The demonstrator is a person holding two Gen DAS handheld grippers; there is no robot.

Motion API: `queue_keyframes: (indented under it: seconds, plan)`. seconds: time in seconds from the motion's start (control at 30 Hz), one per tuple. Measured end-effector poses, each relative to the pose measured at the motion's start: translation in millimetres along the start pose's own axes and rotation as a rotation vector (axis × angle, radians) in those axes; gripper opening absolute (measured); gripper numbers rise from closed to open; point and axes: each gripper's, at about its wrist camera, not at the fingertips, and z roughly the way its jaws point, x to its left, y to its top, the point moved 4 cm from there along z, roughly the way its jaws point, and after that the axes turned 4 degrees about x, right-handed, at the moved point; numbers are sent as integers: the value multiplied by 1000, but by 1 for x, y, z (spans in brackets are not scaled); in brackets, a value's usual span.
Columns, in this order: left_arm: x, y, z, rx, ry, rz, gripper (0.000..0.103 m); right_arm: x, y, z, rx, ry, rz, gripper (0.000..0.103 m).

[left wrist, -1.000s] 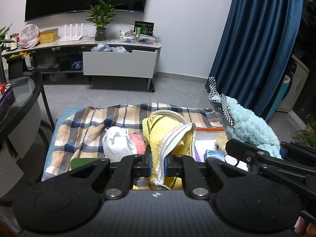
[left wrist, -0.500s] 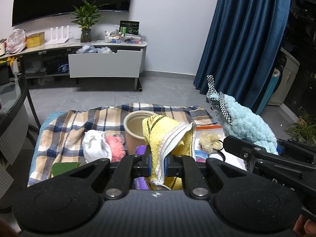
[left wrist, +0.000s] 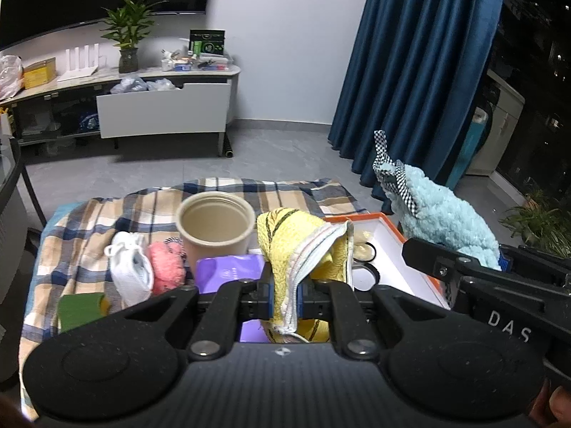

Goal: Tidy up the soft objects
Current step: 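Carry the yellow towel and the light blue cloth over to the orange-rimmed box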

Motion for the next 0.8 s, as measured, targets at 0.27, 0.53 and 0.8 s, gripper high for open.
queue_keyframes:
  seconds: [0.27, 0.53, 0.8]
  plan:
    - [-16, -3, 12, 25, -30, 14, 14, -19, -7, 0, 14, -29, 23, 43]
    - [-30, -8, 22, 50, -57, 28, 14, -35, -11, 2, 29, -55, 39, 43]
    - [-41, -13, 31, 75, -73, 48, 14, -49, -16, 4, 46, -79, 55, 44]
